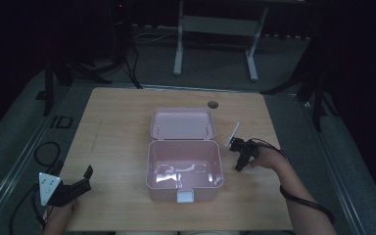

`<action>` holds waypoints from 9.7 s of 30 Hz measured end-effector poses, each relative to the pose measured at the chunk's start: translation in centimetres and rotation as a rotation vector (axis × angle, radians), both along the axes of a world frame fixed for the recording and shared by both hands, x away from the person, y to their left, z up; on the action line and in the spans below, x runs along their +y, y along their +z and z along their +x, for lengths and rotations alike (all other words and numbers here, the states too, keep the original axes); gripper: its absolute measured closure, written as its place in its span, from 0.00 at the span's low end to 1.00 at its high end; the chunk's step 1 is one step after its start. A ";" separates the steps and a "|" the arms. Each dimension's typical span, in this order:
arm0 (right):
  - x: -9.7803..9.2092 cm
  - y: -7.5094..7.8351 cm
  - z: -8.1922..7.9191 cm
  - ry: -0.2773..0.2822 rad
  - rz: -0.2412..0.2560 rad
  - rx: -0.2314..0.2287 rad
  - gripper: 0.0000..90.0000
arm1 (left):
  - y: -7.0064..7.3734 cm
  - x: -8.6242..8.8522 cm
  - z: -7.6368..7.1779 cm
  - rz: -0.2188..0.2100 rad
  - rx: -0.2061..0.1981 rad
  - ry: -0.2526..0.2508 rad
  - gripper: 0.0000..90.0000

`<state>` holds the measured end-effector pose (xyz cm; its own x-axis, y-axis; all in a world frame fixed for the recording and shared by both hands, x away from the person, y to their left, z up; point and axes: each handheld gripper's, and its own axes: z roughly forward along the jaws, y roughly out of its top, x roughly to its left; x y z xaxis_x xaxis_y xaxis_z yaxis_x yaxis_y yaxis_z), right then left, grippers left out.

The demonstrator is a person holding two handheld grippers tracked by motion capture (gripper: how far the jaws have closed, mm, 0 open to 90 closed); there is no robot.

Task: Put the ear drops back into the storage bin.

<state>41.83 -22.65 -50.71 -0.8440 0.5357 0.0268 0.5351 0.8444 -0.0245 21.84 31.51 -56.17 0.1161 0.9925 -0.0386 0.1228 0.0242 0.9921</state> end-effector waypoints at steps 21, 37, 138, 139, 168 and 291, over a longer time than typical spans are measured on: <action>-0.8 0.6 -4.6 0.475 -0.068 -0.011 0.66 | 0.0 -0.1 0.0 0.003 0.002 0.001 0.00; -1.0 1.1 -7.9 0.647 -0.095 -0.041 0.66 | 0.0 -0.1 0.0 0.006 0.001 0.002 0.00; 14.9 4.1 -6.7 0.743 -0.064 -0.002 0.66 | 0.0 0.1 0.0 -0.006 0.001 -0.003 0.00; 14.9 3.9 -6.7 0.741 -0.067 -0.002 0.66 | 0.0 0.1 0.0 -0.005 0.003 -0.004 0.00; 15.4 0.8 -6.7 0.721 -0.153 0.054 0.66 | 0.0 0.0 0.0 -0.003 0.001 -0.007 0.00; -10.6 -3.3 -8.3 -0.414 0.490 -0.633 0.15 | 0.0 -0.1 0.1 0.007 0.012 -0.008 0.00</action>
<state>33.50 -33.20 -54.04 -0.5207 0.8506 -0.0724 0.5896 0.4196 0.6902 21.90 31.42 -56.18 0.1240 0.9917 -0.0329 0.1350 0.0160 0.9907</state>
